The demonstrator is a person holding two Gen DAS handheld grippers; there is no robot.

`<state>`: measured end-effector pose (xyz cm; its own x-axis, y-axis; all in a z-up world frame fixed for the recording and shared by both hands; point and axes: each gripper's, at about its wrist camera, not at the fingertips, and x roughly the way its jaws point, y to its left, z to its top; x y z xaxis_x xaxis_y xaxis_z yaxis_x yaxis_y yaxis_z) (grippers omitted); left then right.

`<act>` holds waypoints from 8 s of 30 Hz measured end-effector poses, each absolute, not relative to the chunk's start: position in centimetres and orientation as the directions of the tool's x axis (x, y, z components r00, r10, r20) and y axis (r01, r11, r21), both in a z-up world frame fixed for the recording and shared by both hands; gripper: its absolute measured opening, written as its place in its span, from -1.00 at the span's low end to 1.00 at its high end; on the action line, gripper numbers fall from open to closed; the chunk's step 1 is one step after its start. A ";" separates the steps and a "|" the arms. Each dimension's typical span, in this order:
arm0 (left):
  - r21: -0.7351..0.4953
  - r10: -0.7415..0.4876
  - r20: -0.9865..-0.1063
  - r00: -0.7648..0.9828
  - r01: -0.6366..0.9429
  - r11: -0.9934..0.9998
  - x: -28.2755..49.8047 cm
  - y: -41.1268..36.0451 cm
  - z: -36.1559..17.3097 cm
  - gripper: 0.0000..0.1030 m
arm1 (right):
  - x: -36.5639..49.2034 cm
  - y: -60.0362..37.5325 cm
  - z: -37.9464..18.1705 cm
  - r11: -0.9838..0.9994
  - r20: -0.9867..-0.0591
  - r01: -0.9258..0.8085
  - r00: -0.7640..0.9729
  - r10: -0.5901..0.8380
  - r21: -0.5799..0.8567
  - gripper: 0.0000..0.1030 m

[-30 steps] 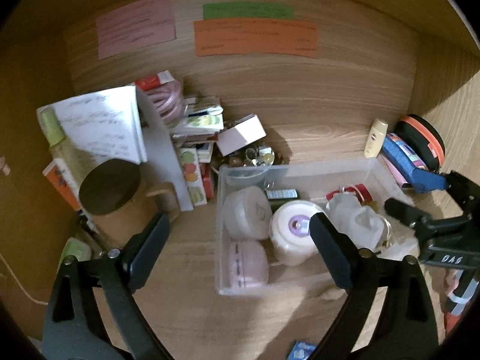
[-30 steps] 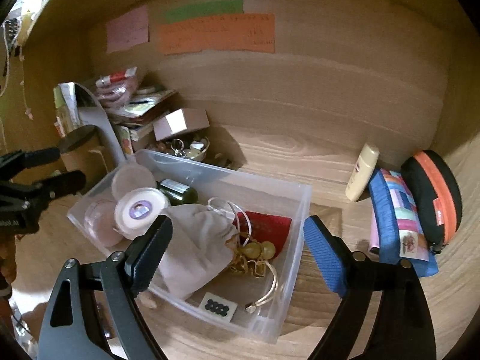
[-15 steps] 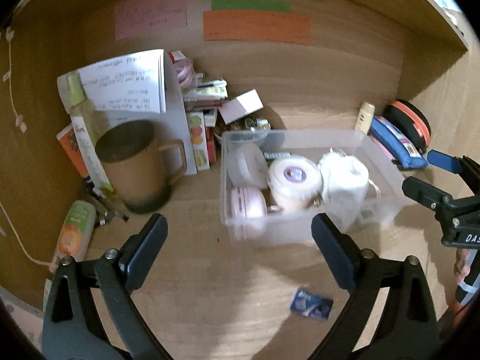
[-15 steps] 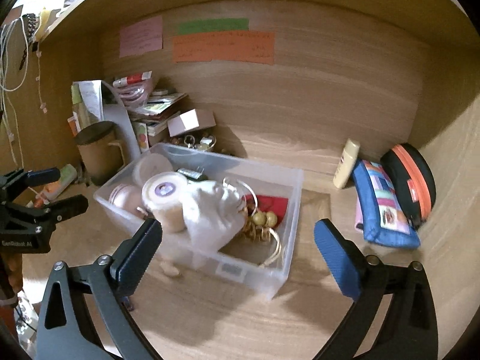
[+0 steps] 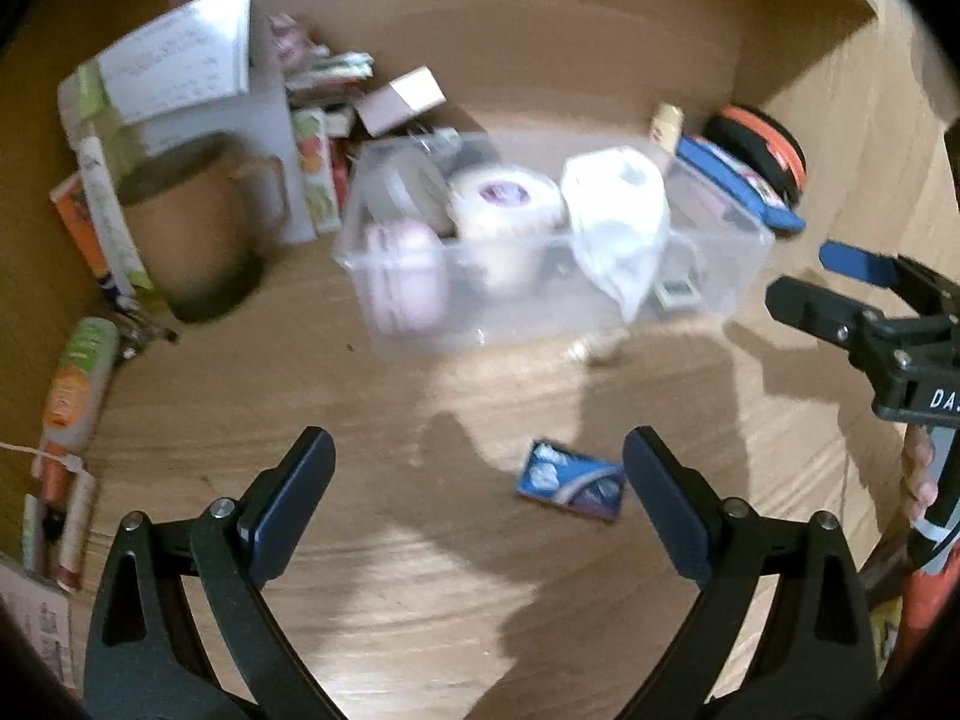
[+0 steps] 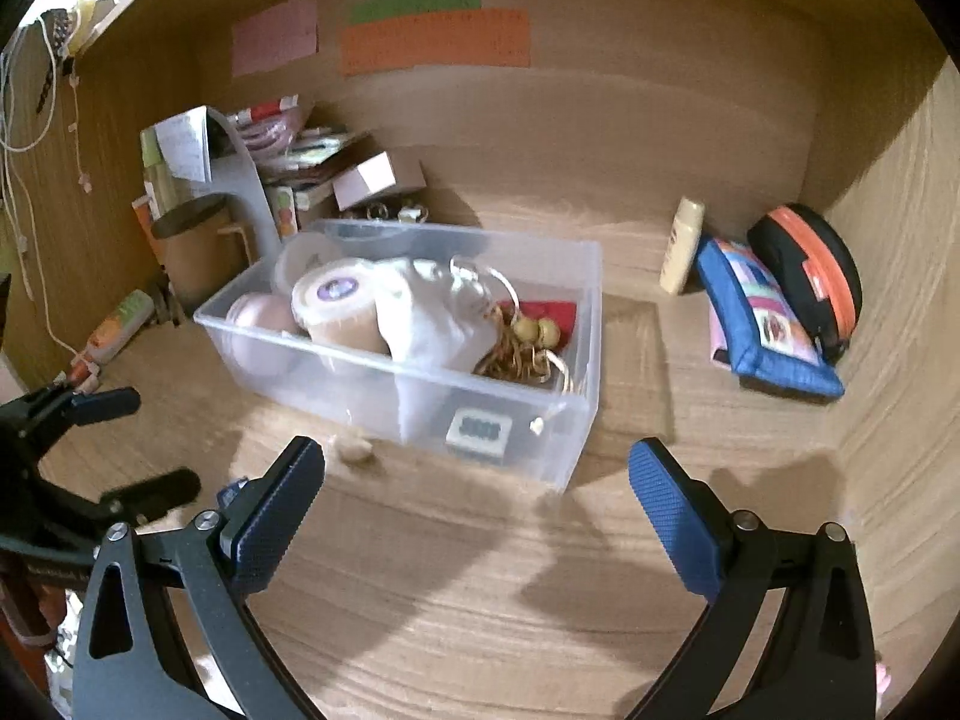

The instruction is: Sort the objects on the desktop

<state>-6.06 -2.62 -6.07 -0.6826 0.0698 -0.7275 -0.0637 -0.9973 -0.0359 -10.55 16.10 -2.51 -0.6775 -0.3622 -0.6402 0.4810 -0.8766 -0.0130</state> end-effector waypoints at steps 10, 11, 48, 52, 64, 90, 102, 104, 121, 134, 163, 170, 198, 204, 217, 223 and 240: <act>-0.001 0.118 -0.761 -0.638 -0.181 -0.983 -6.2 -0.1 -7.9 0.90 | -10.7 16.5 -4.9 -0.884 -0.688 0.466 -0.632 -0.357 0.030 0.97; -0.001 0.123 -0.760 -0.638 -0.188 -0.982 -6.2 0.0 -8.0 0.89 | -10.8 16.5 -5.1 -0.884 -0.694 0.467 -0.624 -0.360 0.039 0.97; -0.092 0.089 -0.735 -0.672 -0.032 -0.995 -4.4 -5.9 -8.5 -0.06 | -12.6 8.6 -8.5 -0.809 -0.776 0.579 -0.465 -0.426 0.097 0.28; -0.132 0.114 -0.724 -0.680 -0.025 -0.991 -4.2 -6.6 -8.5 -0.06 | -12.7 7.6 -8.7 -0.811 -0.783 0.581 -0.471 -0.405 0.070 0.25; -0.192 0.144 -0.692 -0.708 -0.011 -0.981 -3.3 -8.0 -7.9 -0.06 | -13.5 6.1 -9.1 -0.844 -0.786 0.535 -0.503 -0.360 0.044 -0.12; -0.137 0.098 -0.680 -0.727 -0.005 -0.991 -3.3 -6.4 -6.4 -0.06 | -10.8 8.6 -7.4 -0.798 -0.737 0.585 -0.475 -0.480 0.143 -0.48; -0.123 0.099 -0.647 -0.756 -0.024 -0.992 -3.6 -3.1 -4.1 -0.06 | -8.2 13.9 -4.8 -0.801 -0.679 0.581 -0.532 -0.506 0.142 -0.48; -0.117 0.094 -0.638 -0.765 -0.025 -0.993 -3.6 -2.6 -3.6 -0.06 | -8.1 15.1 -4.2 -0.805 -0.666 0.575 -0.544 -0.511 0.147 -0.48; -0.081 0.079 -0.584 -0.808 -0.039 -0.996 -7.2 0.0 0.0 -0.06 | -10.3 20.0 -0.6 -0.817 -0.572 0.548 -0.617 -0.540 0.181 -0.48; -0.085 0.104 -0.610 -0.785 -0.066 -0.994 -11.5 0.6 -0.6 -0.06 | -14.0 18.5 -1.1 -0.811 -0.575 0.553 -0.607 -0.549 0.190 -0.48; -0.077 0.117 -0.649 -0.752 -0.089 -0.993 -15.6 1.9 -3.2 -0.06 | -17.9 15.9 -3.5 -0.830 -0.616 0.536 -0.603 -0.507 0.158 -0.47; -0.069 0.110 -0.640 -0.761 -0.086 -0.994 -15.6 2.0 -3.3 0.09 | -17.9 15.7 -3.4 -0.833 -0.617 0.536 -0.610 -0.497 0.140 -0.46; -0.051 -0.001 -0.608 -0.794 0.040 -0.998 -13.4 -0.7 -1.7 0.82 | -15.7 15.8 -1.4 -0.879 -0.555 0.474 -0.721 -0.416 0.043 0.57; -0.068 -0.014 -0.618 -0.786 0.071 -0.995 -12.4 -1.7 -1.5 0.88 | -15.1 16.0 -1.2 -0.878 -0.567 0.473 -0.705 -0.425 0.070 0.58; -0.119 -0.026 -0.570 -0.821 0.114 -0.986 -8.0 -3.0 0.8 0.90 | -11.3 16.6 0.7 -0.875 -0.549 0.478 -0.714 -0.433 0.068 0.63; -0.062 -0.078 -0.523 -0.849 0.128 -0.990 -5.8 -2.4 2.0 0.90 | -8.8 16.9 1.8 -0.881 -0.516 0.472 -0.749 -0.415 0.023 0.74; -0.012 -0.088 -0.485 -0.870 0.107 -0.994 -1.7 -0.7 2.6 0.97 | -4.1 17.8 2.5 -0.894 -0.477 0.448 -0.788 -0.390 -0.008 0.99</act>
<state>-1.70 -0.70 2.63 -0.8703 -0.0881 -0.4846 0.1070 -0.9942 -0.0115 -4.09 17.77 2.55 -0.7875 -0.3898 -0.4774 0.4475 -0.8942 -0.0080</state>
